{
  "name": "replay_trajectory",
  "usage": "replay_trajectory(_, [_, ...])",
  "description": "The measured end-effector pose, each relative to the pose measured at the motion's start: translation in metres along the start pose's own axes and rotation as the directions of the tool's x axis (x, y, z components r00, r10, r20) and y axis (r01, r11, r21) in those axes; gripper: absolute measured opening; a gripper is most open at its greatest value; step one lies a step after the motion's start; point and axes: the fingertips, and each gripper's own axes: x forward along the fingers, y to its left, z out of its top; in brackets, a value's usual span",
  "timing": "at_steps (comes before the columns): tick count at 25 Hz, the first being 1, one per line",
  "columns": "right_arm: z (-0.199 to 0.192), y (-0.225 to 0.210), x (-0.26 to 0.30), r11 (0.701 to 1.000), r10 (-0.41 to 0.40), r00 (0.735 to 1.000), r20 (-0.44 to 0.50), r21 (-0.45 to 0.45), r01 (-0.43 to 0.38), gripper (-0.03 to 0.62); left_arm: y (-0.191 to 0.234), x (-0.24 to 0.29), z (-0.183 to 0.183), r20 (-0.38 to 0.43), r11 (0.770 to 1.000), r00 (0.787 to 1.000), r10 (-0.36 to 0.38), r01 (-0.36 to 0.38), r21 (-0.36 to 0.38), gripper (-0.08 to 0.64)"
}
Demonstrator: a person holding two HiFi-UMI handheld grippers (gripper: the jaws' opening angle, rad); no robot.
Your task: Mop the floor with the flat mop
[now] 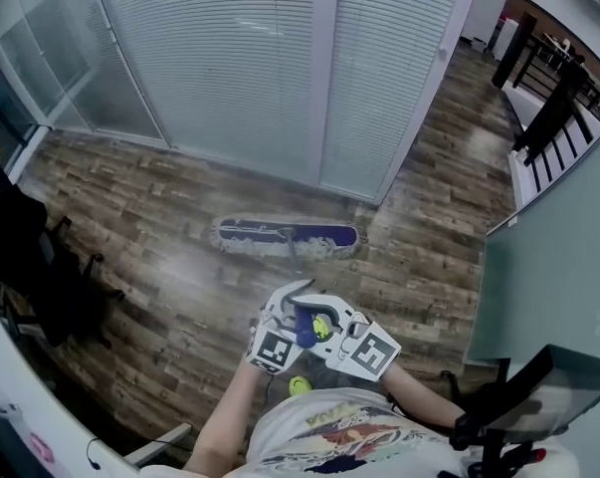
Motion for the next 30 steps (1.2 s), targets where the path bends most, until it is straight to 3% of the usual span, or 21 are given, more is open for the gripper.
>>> replay_trajectory(7, [0.002,0.135,-0.034,0.998,0.053,0.995,-0.082,0.018,-0.052,0.179,-0.103,-0.090,0.003,-0.002,1.000,1.000,-0.007,0.007,-0.020,0.101])
replay_trajectory(12, [0.004,0.179,-0.042,0.996,0.077,0.994,-0.082,0.045,-0.073,0.179,-0.136,-0.121,0.009,0.002,0.998,1.000,-0.006,0.006,-0.055,0.104])
replay_trajectory(20, [-0.011,0.184,-0.042,0.996,0.085,0.996,-0.039,0.021,-0.084,0.183,-0.142,-0.121,-0.008,-0.019,1.000,1.000,0.003,-0.002,0.024,0.100])
replay_trajectory(30, [-0.029,0.130,-0.022,0.996,0.089,0.996,-0.018,0.014,-0.088,0.189,-0.097,-0.081,-0.032,-0.056,0.998,0.998,0.012,-0.009,0.063,0.094])
